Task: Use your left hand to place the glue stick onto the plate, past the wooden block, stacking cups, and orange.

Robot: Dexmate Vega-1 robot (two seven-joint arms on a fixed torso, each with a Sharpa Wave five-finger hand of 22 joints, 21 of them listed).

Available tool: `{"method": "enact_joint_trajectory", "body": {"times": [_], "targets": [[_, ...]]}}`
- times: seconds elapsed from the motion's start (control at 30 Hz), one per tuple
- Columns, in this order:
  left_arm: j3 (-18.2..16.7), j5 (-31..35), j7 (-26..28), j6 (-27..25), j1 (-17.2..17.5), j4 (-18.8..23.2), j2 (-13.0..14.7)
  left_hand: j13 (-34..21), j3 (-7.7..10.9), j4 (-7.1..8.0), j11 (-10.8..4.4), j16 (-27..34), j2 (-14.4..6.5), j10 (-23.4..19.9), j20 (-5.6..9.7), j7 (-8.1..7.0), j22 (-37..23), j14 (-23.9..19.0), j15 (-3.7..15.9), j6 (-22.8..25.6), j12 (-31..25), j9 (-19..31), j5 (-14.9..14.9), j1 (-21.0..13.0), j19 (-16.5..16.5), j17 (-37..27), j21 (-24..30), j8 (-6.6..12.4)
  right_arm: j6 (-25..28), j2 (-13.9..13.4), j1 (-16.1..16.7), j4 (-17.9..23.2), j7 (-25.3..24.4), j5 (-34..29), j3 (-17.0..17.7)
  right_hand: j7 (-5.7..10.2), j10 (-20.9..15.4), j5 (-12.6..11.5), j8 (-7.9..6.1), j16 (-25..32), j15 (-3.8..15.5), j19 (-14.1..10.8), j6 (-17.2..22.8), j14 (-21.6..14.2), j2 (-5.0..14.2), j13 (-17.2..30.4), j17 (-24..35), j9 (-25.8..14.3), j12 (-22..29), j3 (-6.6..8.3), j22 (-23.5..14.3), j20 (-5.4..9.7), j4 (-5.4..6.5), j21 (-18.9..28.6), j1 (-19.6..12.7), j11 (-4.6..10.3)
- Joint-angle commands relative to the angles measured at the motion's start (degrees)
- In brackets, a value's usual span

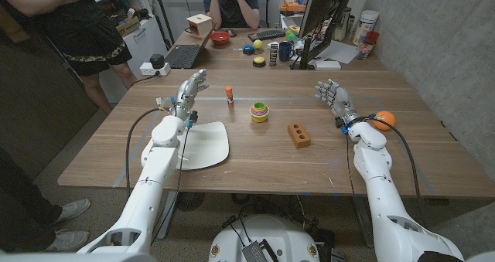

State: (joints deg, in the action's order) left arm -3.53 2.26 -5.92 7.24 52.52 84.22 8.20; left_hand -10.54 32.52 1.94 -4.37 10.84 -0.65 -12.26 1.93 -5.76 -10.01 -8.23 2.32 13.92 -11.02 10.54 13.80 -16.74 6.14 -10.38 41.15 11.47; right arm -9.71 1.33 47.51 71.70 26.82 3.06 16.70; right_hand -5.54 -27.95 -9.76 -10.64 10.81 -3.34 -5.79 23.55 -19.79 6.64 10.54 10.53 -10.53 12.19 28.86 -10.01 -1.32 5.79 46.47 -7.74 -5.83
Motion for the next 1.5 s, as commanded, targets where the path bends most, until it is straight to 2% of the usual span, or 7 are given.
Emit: {"method": "enact_joint_trajectory", "body": {"times": [0.03, 0.13, 0.27, 0.7, 0.97, 1.27, 1.5], "targets": [[-1.4, 11.7, 1.6, -2.2, 0.3, 6.2, -1.0, -0.3, 0.09, -1.09, -1.46, 0.1, 0.9, -0.2, -0.56, -1.23, -0.1, -0.7, 2.64, -0.1, -0.3, 0.3, 0.5, -1.1, 0.3, 0.0, -0.4, 0.21, -1.3, 3.5, -1.2, -1.1, 3.8, -4.9, 5.1, -0.06, -0.2, -0.2, -0.25, 0.4, 0.07, -0.3, 0.2, -0.4, -0.06, 0.3, 0.3, -0.2, 0.3, -0.02, -0.2, 0.06, 0.23, -0.2, 0.6, 0.00], [-1.2, 14.3, 1.9, -3.3, 0.5, 8.0, -0.8, -0.3, 0.13, -1.73, -1.62, 0.1, 1.4, -0.1, -1.86, -2.19, -0.1, -1.0, 3.19, 0.0, -0.2, 0.3, 0.5, -1.8, 0.1, 0.0, -0.7, 0.32, -1.3, 3.9, -1.3, -1.1, 4.2, -5.3, 5.8, -0.02, -0.2, -0.1, -0.26, 0.4, 0.06, -0.4, 0.2, -0.4, -0.14, 0.3, 0.3, -0.2, 0.3, -0.16, -0.2, 0.11, 0.33, -0.2, 0.8, 0.03], [-0.8, 18.9, 2.6, -4.9, 0.6, 10.5, 0.0, -0.3, 0.13, -2.20, -2.00, 0.1, 1.7, 0.0, -2.44, -3.10, -0.1, -0.9, 3.41, 0.0, -0.2, 0.3, 0.4, -2.3, 0.1, 0.0, -0.8, 0.32, -2.1, 4.3, -1.4, -1.2, 5.0, -5.5, 6.5, -0.04, -0.2, -0.1, -0.26, 0.4, -0.02, -0.4, 0.2, -0.5, -0.25, 0.3, 0.4, -0.2, 0.2, -0.32, -0.2, 0.10, 0.43, -0.3, 0.9, 0.00], [0.9, 31.4, 3.4, -9.2, 0.0, 16.1, 3.0, -0.3, 0.24, -3.35, -3.14, -0.1, 2.3, 0.6, -2.21, -4.67, -0.1, -0.7, 4.36, -0.4, 0.0, 0.4, 0.5, -3.7, 0.3, -0.1, -1.2, 0.27, -4.0, 5.0, -1.3, -0.9, 7.1, -6.0, 7.4, -0.11, -0.2, 0.0, -0.26, 0.5, 0.02, -0.5, 0.2, -0.5, -0.63, 0.3, 0.4, -0.2, 0.2, -0.81, -0.2, 0.04, 0.71, -0.4, 1.5, -0.01], [2.8, 36.9, 0.9, -10.4, -2.3, 17.0, 5.8, -0.3, 0.44, -3.36, -3.28, -0.3, 1.3, 2.0, -1.98, -5.92, -0.1, 0.5, 4.77, -1.7, 0.4, 0.5, 0.5, -4.4, 0.2, -0.4, -1.6, -0.08, -5.7, 5.6, 0.8, 2.5, 8.7, -5.6, 7.2, -0.20, -0.2, 0.0, -0.29, 0.4, -0.04, -0.5, 0.2, -0.4, -0.80, 0.3, 0.4, -0.2, 0.3, -1.02, -0.2, -0.04, 0.83, -0.5, 1.8, -0.21], [5.0, 41.6, -0.6, -12.4, -5.1, 17.0, 7.0, -0.4, 0.58, -3.30, -2.98, -0.5, -0.1, 5.2, -2.36, -6.44, -0.1, 2.8, 4.56, -4.3, 0.8, 0.6, 0.8, -5.4, -0.5, -0.6, -2.5, -0.55, -7.1, 5.7, 3.0, 5.4, 9.8, -4.7, 7.3, -0.21, 0.0, -0.1, -0.32, 0.4, -0.06, -0.5, 0.3, -0.4, -1.13, 0.3, 0.4, -0.2, 0.2, -1.44, -0.2, -0.05, 1.05, -0.7, 2.3, -0.25], [7.9, 46.3, -2.0, -14.4, -8.3, 16.0, 8.1, -0.4, 0.63, -3.68, -2.94, -0.6, -0.3, 6.4, -2.31, -6.76, -0.1, 3.9, 4.61, -5.4, 0.8, 0.7, 1.0, -6.2, -0.4, -0.5, -2.9, -0.63, -9.0, 5.6, 4.7, 7.2, 11.6, -3.5, 6.8, -0.31, -0.2, -0.1, -0.36, 0.4, -0.16, -0.4, 0.4, -0.4, -1.32, 0.3, 0.4, -0.2, 0.3, -1.69, -0.2, -0.10, 1.17, -0.9, 2.6, -0.21]]}}
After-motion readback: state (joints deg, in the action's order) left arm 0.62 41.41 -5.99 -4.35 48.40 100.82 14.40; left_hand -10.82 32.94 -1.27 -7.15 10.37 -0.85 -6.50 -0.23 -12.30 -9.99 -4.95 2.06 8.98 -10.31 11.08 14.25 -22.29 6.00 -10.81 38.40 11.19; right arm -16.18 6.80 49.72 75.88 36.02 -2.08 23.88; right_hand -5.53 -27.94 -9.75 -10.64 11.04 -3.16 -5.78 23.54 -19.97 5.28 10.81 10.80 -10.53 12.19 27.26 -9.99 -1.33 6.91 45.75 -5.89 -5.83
